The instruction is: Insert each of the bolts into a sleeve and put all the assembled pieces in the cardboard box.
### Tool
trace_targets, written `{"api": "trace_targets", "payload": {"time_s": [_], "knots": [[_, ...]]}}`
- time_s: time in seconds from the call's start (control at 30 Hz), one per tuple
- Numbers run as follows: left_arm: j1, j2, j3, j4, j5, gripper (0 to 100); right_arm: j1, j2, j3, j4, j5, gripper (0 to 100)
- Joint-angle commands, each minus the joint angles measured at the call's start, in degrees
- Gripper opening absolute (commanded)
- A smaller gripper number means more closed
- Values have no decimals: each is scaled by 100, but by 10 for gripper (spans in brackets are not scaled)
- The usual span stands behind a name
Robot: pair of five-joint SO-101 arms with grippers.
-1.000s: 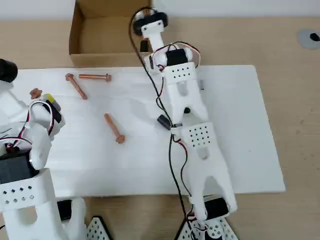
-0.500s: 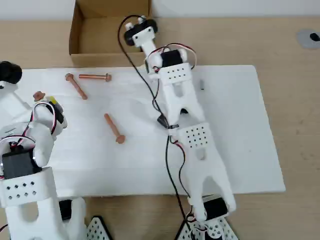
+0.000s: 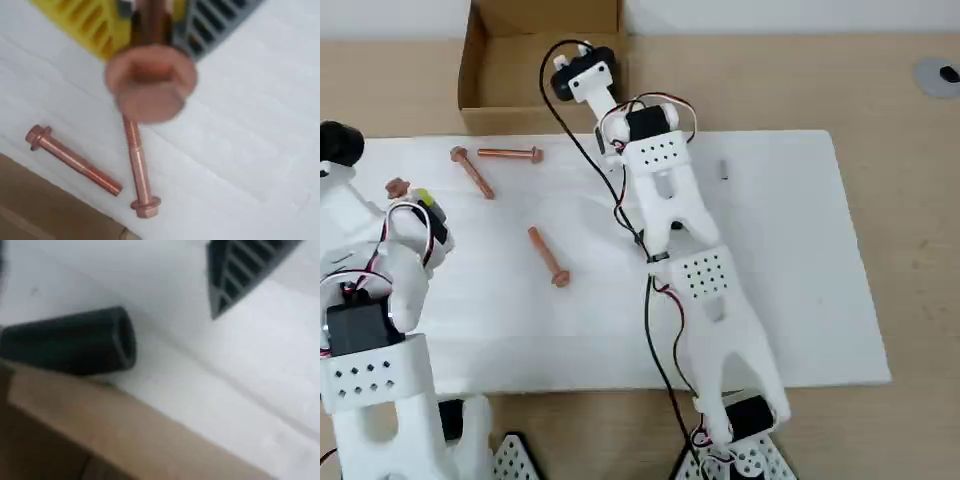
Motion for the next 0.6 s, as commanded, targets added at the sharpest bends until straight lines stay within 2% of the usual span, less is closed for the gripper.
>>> {"api": "trace_targets", "payload": {"time_s": [0.0, 0.1, 0.3, 0.57], "knots": [[-9, -101, -70, -149, -26, 6, 101, -92, -57, -79, 202, 202], [-9, -101, -79, -149, -26, 6, 101, -92, -48, -70, 255, 169], [-9, -101, -79, -123, -26, 6, 101, -92, -40, -26, 466, 9], [-9, -101, -26, 26, -18, 6, 66, -338, -75, 659, 457, 10]]}}
